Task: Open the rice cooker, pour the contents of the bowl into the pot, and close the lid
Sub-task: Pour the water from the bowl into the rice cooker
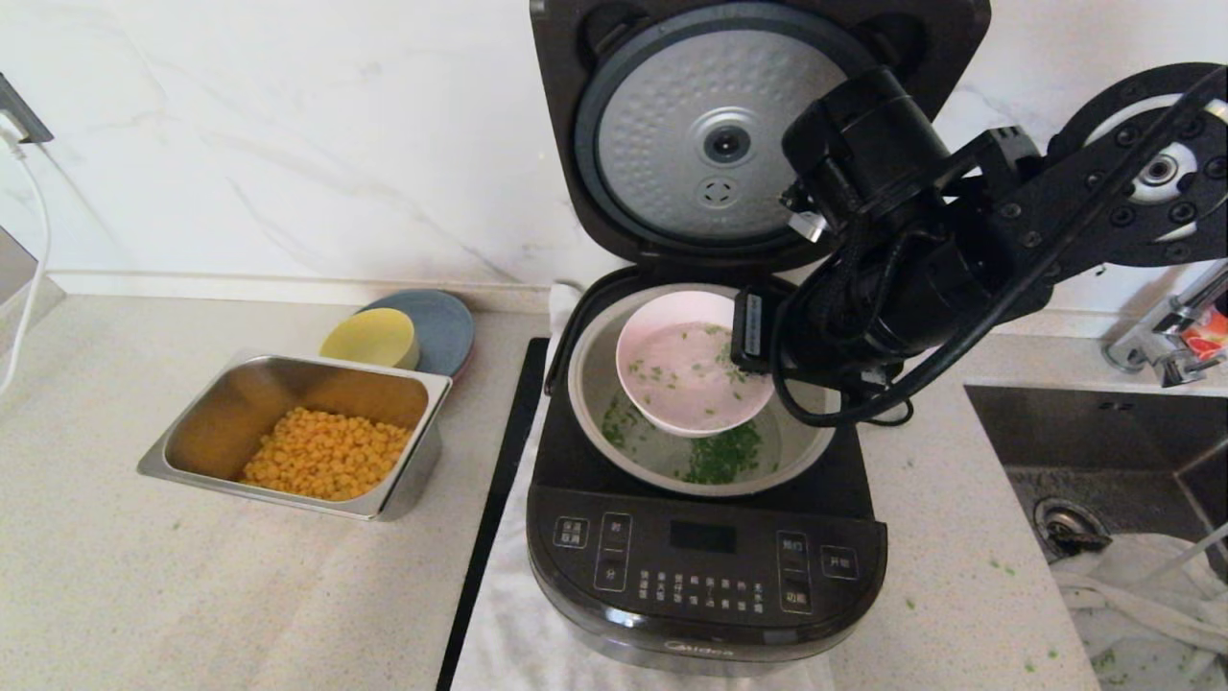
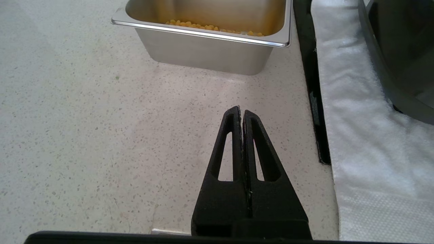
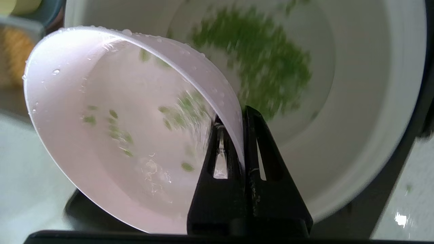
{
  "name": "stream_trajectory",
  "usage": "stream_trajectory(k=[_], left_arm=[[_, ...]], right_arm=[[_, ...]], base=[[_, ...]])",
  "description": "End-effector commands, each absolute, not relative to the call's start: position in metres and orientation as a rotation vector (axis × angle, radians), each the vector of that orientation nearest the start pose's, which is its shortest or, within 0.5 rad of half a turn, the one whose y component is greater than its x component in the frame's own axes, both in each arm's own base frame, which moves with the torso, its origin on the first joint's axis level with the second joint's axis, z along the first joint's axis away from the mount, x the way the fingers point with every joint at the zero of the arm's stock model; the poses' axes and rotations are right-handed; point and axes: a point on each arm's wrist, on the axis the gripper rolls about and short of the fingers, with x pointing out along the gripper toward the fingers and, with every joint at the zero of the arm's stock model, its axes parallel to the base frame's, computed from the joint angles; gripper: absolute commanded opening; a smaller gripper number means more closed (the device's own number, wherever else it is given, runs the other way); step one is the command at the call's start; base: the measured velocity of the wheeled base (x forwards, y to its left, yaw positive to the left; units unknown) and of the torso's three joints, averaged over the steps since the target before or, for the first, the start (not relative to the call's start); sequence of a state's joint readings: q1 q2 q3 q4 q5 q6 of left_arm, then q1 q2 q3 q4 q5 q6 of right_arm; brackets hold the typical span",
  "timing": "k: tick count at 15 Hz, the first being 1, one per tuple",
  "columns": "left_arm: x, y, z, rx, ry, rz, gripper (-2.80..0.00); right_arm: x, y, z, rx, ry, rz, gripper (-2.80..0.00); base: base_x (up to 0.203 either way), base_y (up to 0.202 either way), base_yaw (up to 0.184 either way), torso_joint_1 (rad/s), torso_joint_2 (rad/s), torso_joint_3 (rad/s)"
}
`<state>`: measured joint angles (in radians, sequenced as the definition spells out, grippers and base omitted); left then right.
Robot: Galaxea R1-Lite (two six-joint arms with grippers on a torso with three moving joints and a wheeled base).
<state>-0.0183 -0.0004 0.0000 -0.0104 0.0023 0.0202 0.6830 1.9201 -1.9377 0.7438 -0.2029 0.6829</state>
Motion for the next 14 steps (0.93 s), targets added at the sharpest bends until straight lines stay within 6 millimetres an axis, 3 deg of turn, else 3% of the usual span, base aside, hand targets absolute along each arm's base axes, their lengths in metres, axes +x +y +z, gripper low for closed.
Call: stream_trajectory(k=[1,8,14], left_arm=[[-0.022,0.0,0.074,0.021,-0.005,-0.015,-2.8],[-0.022,0.0,0.074,0.021,-0.005,-0.015,-2.8],[-0.022,0.0,0.074,0.02,-0.006,-0.015,-2.8]], right_arm=[[0.283,0.227,0.284,0.3,0.75,0.154,-2.8],[0.282,0.238,0.286,0.162,0.544,-0.02,-2.8],[0.271,0.26,0.291,-0.016,0.382,-0.097,-2.8]], base=[[0.0,0.0,0.0,0.0,0.0,0.0],[0.0,0.0,0.0,0.0,0.0,0.0],[0.0,0.0,0.0,0.0,0.0,0.0]])
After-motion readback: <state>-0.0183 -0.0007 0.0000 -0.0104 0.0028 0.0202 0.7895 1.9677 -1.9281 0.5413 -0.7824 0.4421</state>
